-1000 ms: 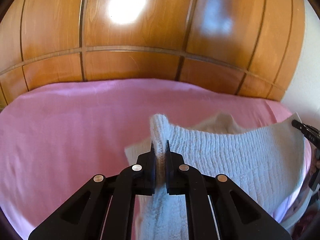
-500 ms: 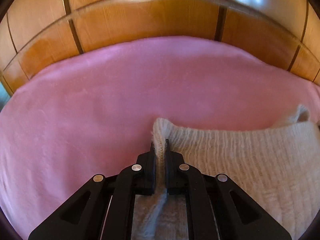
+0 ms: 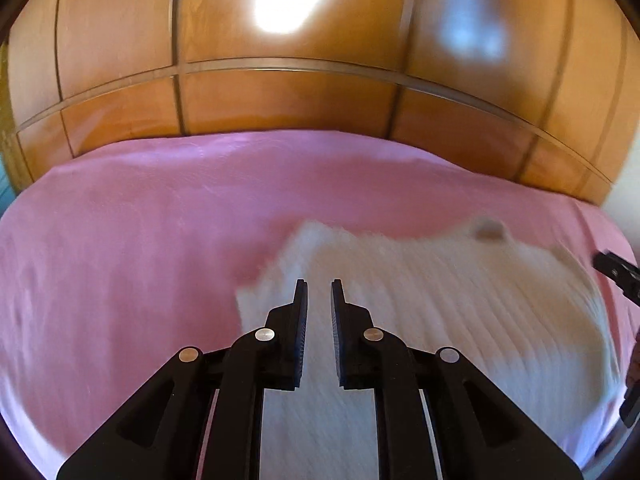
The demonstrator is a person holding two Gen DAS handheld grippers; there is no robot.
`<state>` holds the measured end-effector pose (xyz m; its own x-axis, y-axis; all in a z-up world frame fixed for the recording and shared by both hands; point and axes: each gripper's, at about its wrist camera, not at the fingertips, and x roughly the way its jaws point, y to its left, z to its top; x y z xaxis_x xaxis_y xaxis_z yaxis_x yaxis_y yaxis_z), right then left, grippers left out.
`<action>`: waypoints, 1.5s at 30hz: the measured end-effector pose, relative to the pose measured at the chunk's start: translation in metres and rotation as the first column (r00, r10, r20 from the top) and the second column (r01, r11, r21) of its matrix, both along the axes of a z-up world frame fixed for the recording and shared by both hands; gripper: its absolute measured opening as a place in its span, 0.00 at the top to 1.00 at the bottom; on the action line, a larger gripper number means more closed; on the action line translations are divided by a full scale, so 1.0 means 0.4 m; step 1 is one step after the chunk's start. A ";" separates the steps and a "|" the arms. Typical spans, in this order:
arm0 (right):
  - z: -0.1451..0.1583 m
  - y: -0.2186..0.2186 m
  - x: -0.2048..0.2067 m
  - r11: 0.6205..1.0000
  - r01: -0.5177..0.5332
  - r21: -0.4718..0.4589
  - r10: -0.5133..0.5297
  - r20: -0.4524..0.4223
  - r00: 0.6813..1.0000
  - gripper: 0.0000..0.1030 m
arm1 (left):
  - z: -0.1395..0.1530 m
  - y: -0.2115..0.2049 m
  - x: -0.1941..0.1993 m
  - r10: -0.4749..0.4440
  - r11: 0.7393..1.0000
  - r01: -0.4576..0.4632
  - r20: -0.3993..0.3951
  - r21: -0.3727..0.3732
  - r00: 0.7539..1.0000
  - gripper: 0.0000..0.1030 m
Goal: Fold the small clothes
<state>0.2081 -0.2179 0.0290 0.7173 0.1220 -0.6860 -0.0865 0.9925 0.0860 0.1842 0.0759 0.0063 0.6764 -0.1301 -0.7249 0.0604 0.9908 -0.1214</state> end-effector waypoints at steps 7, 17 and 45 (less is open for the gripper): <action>-0.150 0.130 -0.072 0.991 -0.100 -0.087 0.091 -0.102 0.991 0.37 | -0.124 -0.059 -0.069 0.020 0.997 -0.016 -0.057 0.070 0.998 0.80; -0.127 0.101 -0.114 0.998 -0.064 -0.018 0.064 -0.018 0.998 0.23 | 0.006 -0.141 -0.145 0.001 0.999 -0.002 0.013 0.041 1.000 0.80; -0.183 -0.186 -0.059 0.968 0.184 0.169 -0.166 -0.115 0.979 0.09 | -0.010 -0.238 -0.163 -0.052 0.996 0.054 -0.027 0.073 0.998 0.56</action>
